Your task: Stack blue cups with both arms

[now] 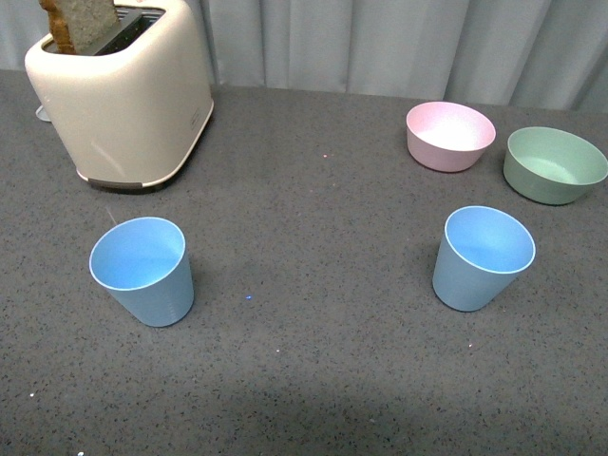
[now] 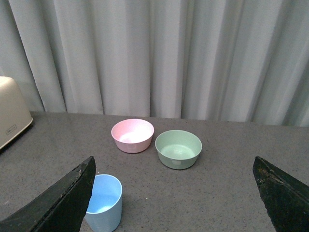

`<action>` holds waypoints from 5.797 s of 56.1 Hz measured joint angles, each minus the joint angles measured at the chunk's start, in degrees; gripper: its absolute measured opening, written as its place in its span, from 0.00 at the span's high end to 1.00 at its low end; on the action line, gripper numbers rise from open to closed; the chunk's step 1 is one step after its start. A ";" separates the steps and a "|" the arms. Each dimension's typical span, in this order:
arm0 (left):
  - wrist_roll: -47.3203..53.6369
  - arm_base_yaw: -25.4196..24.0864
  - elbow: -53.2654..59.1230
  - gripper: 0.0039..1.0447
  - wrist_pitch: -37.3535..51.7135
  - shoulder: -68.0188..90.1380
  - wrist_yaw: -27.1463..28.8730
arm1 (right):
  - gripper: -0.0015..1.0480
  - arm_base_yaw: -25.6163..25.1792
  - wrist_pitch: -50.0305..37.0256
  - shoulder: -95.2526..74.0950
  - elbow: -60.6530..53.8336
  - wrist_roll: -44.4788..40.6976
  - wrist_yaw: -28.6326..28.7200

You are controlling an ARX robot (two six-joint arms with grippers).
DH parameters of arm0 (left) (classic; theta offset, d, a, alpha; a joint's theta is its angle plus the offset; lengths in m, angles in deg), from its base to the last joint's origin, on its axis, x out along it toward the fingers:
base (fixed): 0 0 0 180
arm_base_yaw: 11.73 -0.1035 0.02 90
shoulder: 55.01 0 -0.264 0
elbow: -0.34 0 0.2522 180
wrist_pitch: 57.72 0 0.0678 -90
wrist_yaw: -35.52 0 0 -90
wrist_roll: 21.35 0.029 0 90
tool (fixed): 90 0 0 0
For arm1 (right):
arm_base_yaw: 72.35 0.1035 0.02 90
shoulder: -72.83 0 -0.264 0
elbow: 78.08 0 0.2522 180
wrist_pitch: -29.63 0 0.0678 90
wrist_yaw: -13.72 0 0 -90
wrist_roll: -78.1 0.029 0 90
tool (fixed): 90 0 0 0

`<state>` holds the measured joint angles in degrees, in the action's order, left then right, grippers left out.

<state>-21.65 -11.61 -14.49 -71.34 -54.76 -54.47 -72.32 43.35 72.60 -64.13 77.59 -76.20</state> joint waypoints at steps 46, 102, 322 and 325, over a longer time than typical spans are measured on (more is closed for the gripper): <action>0.00 0.00 0.00 0.06 -0.02 0.00 0.00 | 0.09 0.00 0.00 0.00 0.00 0.00 0.00; -14.64 3.34 -38.86 0.06 4.17 93.81 -6.43 | 0.09 0.00 0.00 0.00 0.00 0.00 0.00; -0.96 14.93 -17.49 0.87 67.47 87.14 14.95 | 0.09 0.00 0.00 0.00 0.00 0.00 0.02; -0.76 13.66 -14.82 0.97 66.62 83.65 13.35 | 0.09 0.00 0.00 0.00 0.00 0.00 0.00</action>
<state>-22.41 2.05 -29.30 -4.72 28.88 -41.11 -72.32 43.35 72.60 -64.13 77.59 -76.20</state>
